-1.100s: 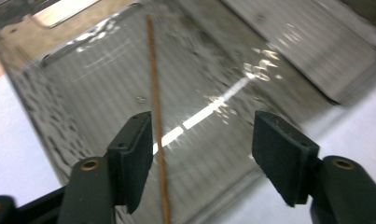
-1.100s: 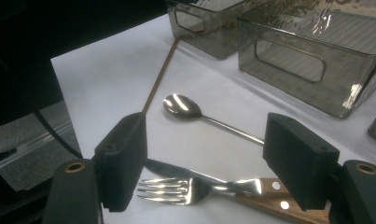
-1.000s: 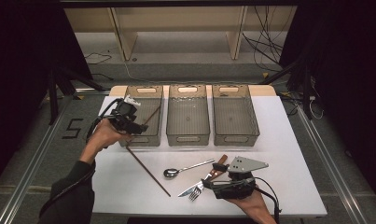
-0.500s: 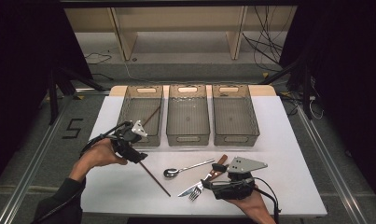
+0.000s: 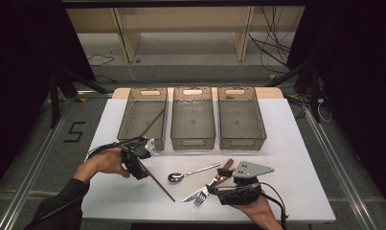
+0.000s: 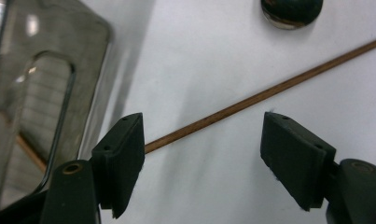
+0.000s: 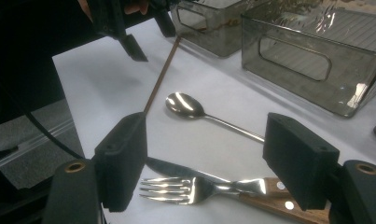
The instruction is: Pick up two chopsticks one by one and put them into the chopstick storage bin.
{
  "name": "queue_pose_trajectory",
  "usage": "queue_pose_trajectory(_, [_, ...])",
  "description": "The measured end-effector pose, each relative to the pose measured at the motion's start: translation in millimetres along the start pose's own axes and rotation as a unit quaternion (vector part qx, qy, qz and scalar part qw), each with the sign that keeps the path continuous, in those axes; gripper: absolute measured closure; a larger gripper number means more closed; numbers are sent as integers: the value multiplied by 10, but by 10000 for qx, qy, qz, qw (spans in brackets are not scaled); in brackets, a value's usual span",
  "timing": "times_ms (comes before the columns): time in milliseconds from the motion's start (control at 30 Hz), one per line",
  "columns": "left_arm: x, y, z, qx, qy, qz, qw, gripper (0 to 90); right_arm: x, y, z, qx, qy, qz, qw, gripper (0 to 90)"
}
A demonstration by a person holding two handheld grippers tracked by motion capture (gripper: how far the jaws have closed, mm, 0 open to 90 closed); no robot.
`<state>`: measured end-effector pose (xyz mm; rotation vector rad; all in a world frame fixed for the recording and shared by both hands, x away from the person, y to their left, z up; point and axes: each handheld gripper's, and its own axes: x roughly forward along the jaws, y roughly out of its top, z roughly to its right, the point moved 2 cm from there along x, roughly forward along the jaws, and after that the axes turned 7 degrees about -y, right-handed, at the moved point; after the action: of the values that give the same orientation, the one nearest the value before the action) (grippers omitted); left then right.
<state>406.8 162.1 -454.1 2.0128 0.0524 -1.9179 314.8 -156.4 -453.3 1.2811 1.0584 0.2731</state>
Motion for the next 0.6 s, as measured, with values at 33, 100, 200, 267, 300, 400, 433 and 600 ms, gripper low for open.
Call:
queue_pose_trajectory(33, [16, 14, 11, 91, -1, -57, 9999, 310, -1, 0, 0, 1, 0, 1, 10000, 311])
queue_pose_trajectory(100, [43, 38, 28, 212, -34, -151, 9997, 319, -2, 0, 2, 2, -4, 8, 10000, 311])
queue_pose_trajectory(200, [91, 57, 49, 334, -61, -216, 9992, 329, -3, 0, 4, 5, -2, 10, 10000, 311])
queue_pose_trajectory(267, [120, 65, 59, 427, -68, -288, 9986, 335, -2, -1, 4, 10, 3, 13, 10000, 312])
queue_pose_trajectory(300, [134, 71, 66, 457, -75, -305, 9985, 339, -3, -2, 4, 6, 4, 10, 10000, 311])
queue_pose_trajectory(400, [172, 85, 76, 600, -119, -380, 9974, 356, -1, -2, 3, 7, 10, 6, 10000, 311])
queue_pose_trajectory(433, [184, 89, 78, 658, -130, -411, 9969, 364, -1, -3, 4, 7, 14, -2, 10000, 312])
queue_pose_trajectory(600, [237, 116, 76, 875, -142, -557, 9945, 406, 2, -5, 2, 24, 18, -6, 10000, 312])
